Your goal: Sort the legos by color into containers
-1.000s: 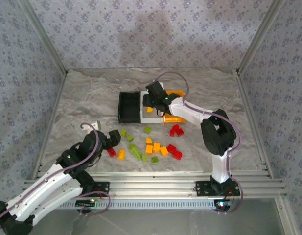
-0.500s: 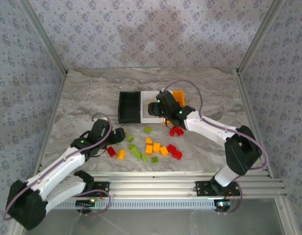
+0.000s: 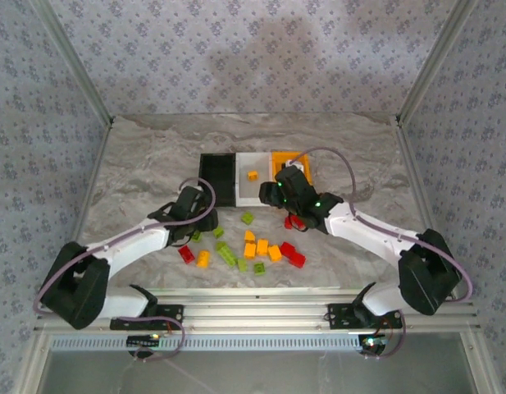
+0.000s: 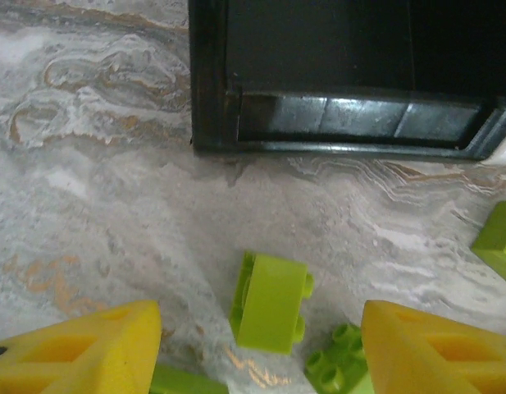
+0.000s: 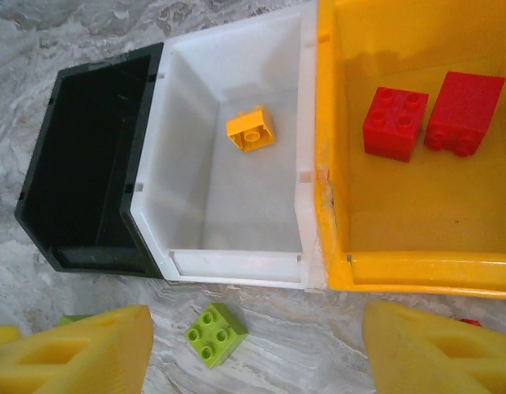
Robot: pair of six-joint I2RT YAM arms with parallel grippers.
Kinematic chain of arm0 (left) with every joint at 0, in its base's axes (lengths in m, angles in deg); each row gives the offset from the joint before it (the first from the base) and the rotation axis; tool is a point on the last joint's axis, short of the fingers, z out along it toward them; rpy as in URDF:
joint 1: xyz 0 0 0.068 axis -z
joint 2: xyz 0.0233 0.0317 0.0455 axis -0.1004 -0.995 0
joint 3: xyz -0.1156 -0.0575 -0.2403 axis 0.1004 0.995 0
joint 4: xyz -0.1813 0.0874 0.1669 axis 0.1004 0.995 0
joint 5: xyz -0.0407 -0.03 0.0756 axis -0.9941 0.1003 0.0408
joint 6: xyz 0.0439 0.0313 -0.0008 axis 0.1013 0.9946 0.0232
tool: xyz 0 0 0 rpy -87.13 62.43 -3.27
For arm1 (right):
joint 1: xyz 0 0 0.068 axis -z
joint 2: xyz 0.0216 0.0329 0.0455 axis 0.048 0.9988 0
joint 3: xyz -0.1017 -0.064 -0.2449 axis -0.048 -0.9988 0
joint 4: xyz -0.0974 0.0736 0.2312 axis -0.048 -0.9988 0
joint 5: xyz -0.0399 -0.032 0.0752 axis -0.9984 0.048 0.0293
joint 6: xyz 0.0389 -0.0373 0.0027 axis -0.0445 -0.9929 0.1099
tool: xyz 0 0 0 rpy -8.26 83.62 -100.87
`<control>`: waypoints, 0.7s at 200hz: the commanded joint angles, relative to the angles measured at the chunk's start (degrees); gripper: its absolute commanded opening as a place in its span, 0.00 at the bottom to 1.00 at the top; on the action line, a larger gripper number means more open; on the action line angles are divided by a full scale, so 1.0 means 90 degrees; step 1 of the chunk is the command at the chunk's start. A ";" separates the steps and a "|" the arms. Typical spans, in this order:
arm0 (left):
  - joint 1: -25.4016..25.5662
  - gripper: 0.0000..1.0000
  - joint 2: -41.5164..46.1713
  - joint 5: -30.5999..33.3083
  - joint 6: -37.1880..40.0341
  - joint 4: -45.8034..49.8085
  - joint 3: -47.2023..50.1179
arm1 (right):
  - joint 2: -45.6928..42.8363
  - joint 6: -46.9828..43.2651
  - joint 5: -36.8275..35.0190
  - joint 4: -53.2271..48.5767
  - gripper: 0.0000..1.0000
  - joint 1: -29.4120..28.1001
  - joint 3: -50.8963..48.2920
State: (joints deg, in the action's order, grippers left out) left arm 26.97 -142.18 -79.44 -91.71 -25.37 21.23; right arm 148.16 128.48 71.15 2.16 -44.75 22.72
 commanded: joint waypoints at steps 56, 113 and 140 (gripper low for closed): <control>0.0139 0.48 -0.1190 0.0336 0.0317 -0.0459 -0.0539 | -0.0850 0.0179 -0.0558 -0.0073 0.70 -0.0004 -0.0362; 0.0383 0.21 -0.0863 0.0552 0.0248 -0.0309 -0.0350 | -0.1328 0.0236 -0.0736 -0.0135 0.70 0.0094 -0.0507; 0.0546 0.18 -0.0063 0.0618 0.0055 -0.0040 -0.0142 | -0.1394 0.0307 -0.0737 -0.0130 0.70 0.0120 -0.0607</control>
State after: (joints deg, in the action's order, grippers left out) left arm 30.66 -149.79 -75.55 -89.72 -28.04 18.73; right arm 136.67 129.79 66.28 2.09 -44.03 18.74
